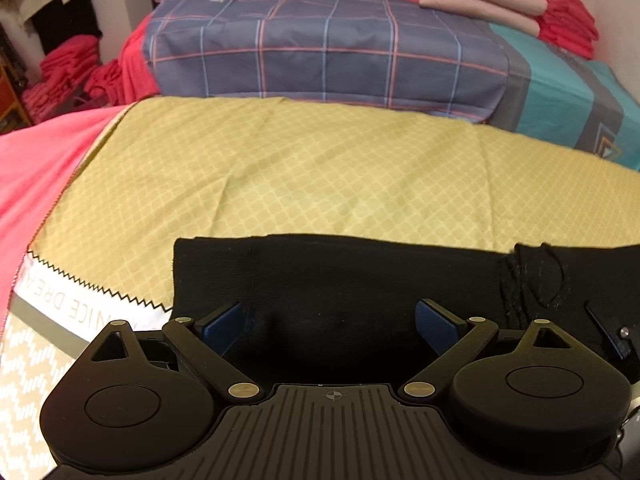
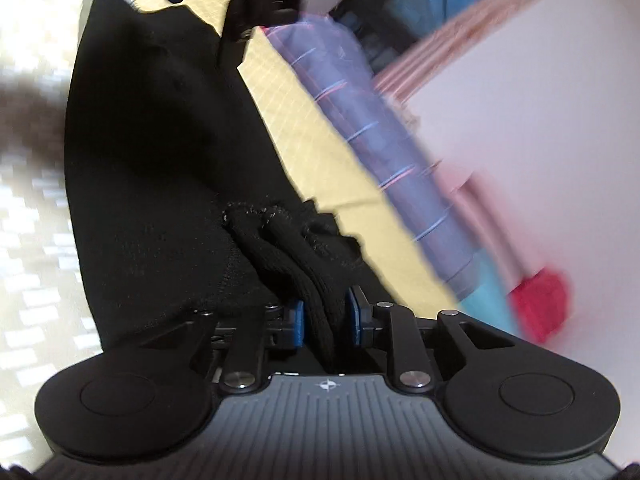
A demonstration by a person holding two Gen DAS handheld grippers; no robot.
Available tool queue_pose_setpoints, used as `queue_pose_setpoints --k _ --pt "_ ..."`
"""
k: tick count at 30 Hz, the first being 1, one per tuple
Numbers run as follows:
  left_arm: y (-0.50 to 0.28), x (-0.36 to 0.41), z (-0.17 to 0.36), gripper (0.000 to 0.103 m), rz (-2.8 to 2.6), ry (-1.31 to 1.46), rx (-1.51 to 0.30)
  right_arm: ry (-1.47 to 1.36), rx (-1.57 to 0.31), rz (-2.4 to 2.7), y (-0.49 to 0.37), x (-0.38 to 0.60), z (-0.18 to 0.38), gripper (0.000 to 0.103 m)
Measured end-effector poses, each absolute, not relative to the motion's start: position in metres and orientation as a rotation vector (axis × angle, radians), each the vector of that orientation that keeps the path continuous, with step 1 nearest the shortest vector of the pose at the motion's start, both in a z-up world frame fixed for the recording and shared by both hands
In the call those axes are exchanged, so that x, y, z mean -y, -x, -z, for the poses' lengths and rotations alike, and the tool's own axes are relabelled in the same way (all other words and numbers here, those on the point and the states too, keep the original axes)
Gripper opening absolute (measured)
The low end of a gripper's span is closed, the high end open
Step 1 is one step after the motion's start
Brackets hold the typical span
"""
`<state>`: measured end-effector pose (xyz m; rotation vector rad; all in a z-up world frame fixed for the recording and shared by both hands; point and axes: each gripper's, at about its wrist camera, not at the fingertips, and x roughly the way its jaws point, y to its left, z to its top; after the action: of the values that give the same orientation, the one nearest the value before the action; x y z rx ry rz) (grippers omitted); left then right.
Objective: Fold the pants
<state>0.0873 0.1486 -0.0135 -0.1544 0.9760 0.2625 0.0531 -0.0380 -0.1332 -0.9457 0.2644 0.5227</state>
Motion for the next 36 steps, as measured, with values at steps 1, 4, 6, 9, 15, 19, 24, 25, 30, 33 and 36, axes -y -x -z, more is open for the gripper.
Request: queue_pose_setpoints --k 1,4,6,9,15,19,24,25,30,33,36 --pt "-0.087 -0.148 0.011 0.103 -0.251 0.164 -0.963 0.926 -0.269 -0.509 -0.055 0.041 0.13 0.045" --pt "-0.096 -0.133 0.009 0.103 -0.206 0.165 -0.943 0.894 -0.248 -0.499 -0.051 0.047 0.12 0.06" --pt "-0.106 -0.117 0.009 0.103 -0.168 0.14 -0.934 0.862 -0.248 -0.51 -0.054 0.052 0.118 0.06" --pt "-0.121 -0.095 0.014 0.103 -0.122 0.114 -0.94 0.874 -0.334 -0.532 -0.07 0.038 0.123 0.045" --pt "-0.134 -0.067 0.017 0.103 -0.064 0.11 -0.93 0.807 -0.274 -0.582 -0.051 0.042 0.112 0.015" --pt "-0.152 -0.043 0.051 0.103 -0.049 0.061 -0.999 0.903 -0.27 -0.574 -0.039 0.054 0.127 0.03" --pt "-0.149 -0.039 0.074 0.103 -0.08 0.036 -1.002 0.845 -0.274 -0.484 -0.037 0.096 0.116 0.075" --pt "-0.148 -0.04 0.075 0.103 -0.077 0.04 -0.999 0.84 -0.277 -0.46 -0.036 0.108 0.115 0.075" --pt "-0.148 -0.04 0.075 0.103 -0.078 0.034 -1.002 0.803 -0.32 -0.257 -0.055 0.165 0.115 0.079" --pt "-0.147 -0.035 0.074 0.103 -0.087 0.024 -0.998 0.751 -0.362 -0.199 -0.067 0.179 0.114 0.083" --pt "-0.147 -0.035 0.073 0.103 -0.093 0.018 -1.0 0.72 -0.335 -0.219 -0.06 0.16 0.108 0.082"
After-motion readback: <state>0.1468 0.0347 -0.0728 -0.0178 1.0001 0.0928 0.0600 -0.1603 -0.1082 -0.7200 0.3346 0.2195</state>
